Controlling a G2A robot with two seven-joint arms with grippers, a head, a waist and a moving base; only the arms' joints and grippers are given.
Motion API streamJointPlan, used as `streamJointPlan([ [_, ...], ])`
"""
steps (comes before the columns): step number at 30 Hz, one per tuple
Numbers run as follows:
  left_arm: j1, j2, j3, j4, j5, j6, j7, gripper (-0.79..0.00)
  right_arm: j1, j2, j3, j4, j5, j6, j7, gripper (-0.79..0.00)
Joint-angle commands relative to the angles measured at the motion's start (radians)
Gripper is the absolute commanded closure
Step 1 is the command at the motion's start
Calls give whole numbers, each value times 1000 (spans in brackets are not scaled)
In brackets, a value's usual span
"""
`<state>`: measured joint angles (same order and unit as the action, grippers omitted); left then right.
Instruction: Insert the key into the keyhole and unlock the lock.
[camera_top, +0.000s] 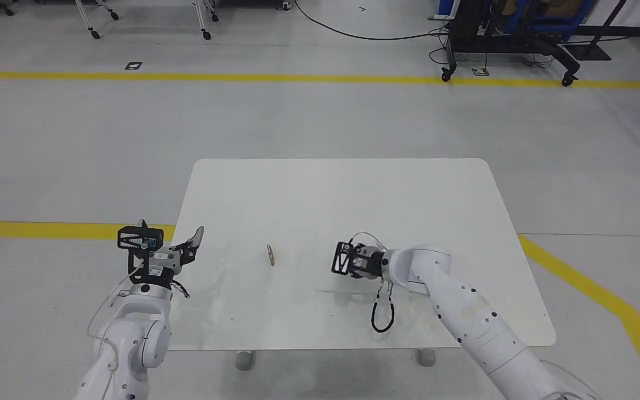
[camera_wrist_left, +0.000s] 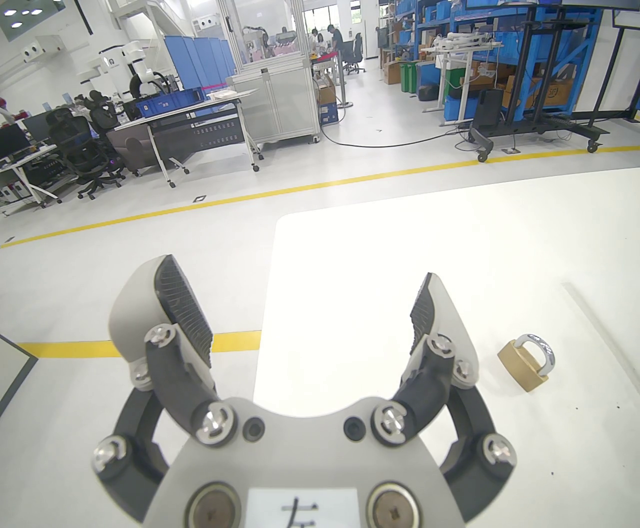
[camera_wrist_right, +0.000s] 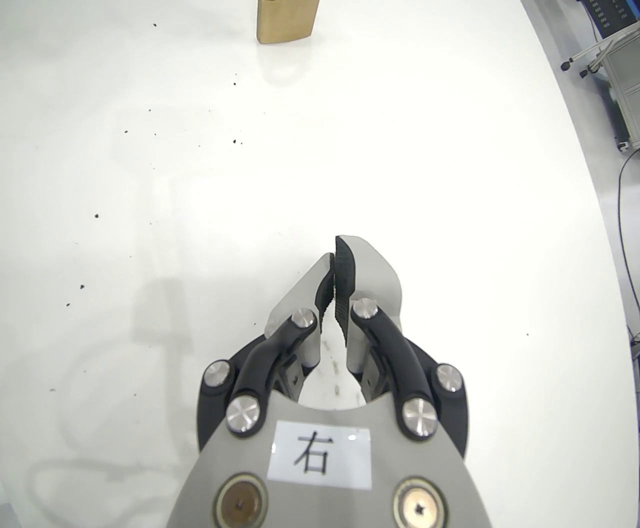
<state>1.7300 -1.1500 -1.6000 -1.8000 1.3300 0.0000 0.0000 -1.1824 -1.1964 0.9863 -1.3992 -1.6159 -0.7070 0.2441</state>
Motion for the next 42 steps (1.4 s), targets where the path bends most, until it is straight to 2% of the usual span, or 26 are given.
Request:
streamJointPlan([
  [1, 0, 0, 0, 0, 0, 0, 0, -785, -8, 3, 9, -10, 3, 4, -28, 0],
  [6, 0, 0, 0, 0, 0, 0, 0, -785, -31, 7, 42, -3, 67, 26, -120, 0],
  [10, 0, 0, 0, 0, 0, 0, 0, -785, -61, 11, 83, 27, 162, 36, -296, 0],
  [12, 0, 0, 0, 0, 0, 0, 0, -785, -82, 11, 112, 61, 259, 28, -384, 0],
  [14, 0, 0, 0, 0, 0, 0, 0, -785, -102, 7, 135, 91, 407, 21, -416, 0],
  [18, 0, 0, 0, 0, 0, 0, 0, -785, -129, 0, 162, 148, 694, -75, -453, 0],
  [19, 0, 0, 0, 0, 0, 0, 0, -785, -126, 0, 165, 152, 738, -129, -470, 0],
  [21, 0, 0, 0, 0, 0, 0, 0, -785, -119, 4, 177, 182, 734, -172, -478, 0],
  [30, 0, 0, 0, 0, 0, 0, 0, -785, -119, 4, 177, 182, 734, -172, -478, 0],
  [32, 3, 3, -3, 1, 71, 13, -20, -785, -119, 4, 177, 182, 734, -172, -478, 0],
  [33, 4, 1, 5, -13, 55, -2, -15, -785, -119, 4, 177, 182, 734, -172, -478, 0],
  [36, -26, -4, 23, -5, -120, -133, 23, -785, -123, -2, 169, 195, 809, -175, -483, 0],
  [39, -105, -9, 74, 37, -323, -347, 66, -785, -95, -17, 134, 245, 927, -201, -470, 0],
  [42, -219, -14, 149, 113, -487, -557, 27, -785, -56, -38, 78, 310, 1055, -256, -452, 0],
])
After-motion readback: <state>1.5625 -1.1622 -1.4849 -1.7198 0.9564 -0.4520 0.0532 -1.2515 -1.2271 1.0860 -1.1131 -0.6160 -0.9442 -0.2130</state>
